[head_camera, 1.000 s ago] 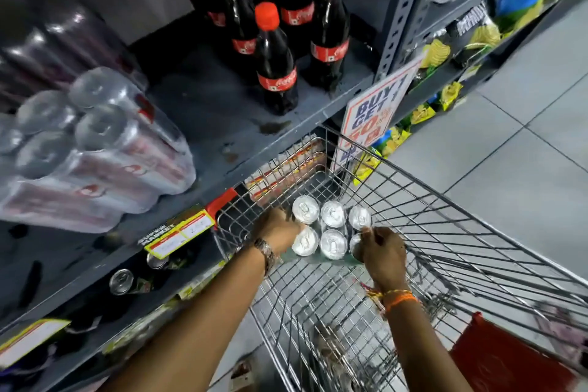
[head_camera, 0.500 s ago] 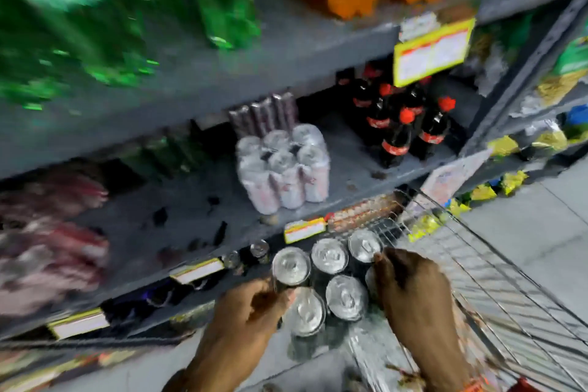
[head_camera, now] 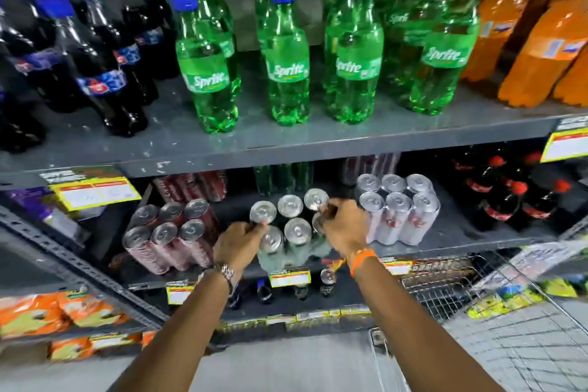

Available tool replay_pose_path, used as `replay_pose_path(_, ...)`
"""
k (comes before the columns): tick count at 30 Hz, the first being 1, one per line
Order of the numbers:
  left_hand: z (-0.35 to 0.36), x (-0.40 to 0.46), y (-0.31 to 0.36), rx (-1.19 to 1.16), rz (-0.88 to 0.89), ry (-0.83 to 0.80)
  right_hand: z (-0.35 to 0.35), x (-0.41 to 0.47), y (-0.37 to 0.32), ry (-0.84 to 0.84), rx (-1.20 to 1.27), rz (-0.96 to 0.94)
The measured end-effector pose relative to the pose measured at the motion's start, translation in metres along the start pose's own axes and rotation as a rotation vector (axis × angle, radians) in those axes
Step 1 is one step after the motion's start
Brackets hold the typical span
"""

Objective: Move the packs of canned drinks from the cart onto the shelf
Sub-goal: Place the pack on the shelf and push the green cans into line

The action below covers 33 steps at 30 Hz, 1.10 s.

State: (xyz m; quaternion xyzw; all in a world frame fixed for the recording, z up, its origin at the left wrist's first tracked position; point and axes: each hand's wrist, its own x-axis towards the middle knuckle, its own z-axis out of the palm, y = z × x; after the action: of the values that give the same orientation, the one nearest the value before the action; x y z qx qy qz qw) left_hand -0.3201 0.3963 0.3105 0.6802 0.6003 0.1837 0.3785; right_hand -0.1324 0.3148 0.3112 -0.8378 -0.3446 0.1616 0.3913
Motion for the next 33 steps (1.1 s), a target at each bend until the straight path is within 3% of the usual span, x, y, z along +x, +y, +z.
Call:
replay_pose_path(9,0.012,0.046,-0.023,-0.091,0.011,-0.071,0.029,0.031,0.02,-0.077,-0.006,0.008)
replay_pose_path(13,0.017,0.033,-0.025,-0.165,-0.008,-0.044,0.024,0.022,0.029,-0.125,0.251,0.014)
replay_pose_path(17,0.03,0.021,-0.048,-0.212,-0.031,-0.198,0.022,0.003,0.05,-0.29,0.493,0.133)
replay_pose_path(21,0.051,0.011,-0.056,-0.138,0.043,-0.128,0.038,0.004,0.085,-0.358,0.247,0.061)
replay_pose_path(25,0.063,0.011,-0.054,-0.065,0.162,0.043,0.047,-0.001,0.074,-0.254,0.124,-0.005)
replay_pose_path(28,0.064,0.024,-0.059,-0.009,0.21,0.05,0.053,0.002,0.071,-0.142,0.023,-0.085)
replay_pose_path(33,0.055,0.043,-0.059,0.027,0.219,0.009,0.063,0.004,0.066,-0.172,0.031,-0.113)
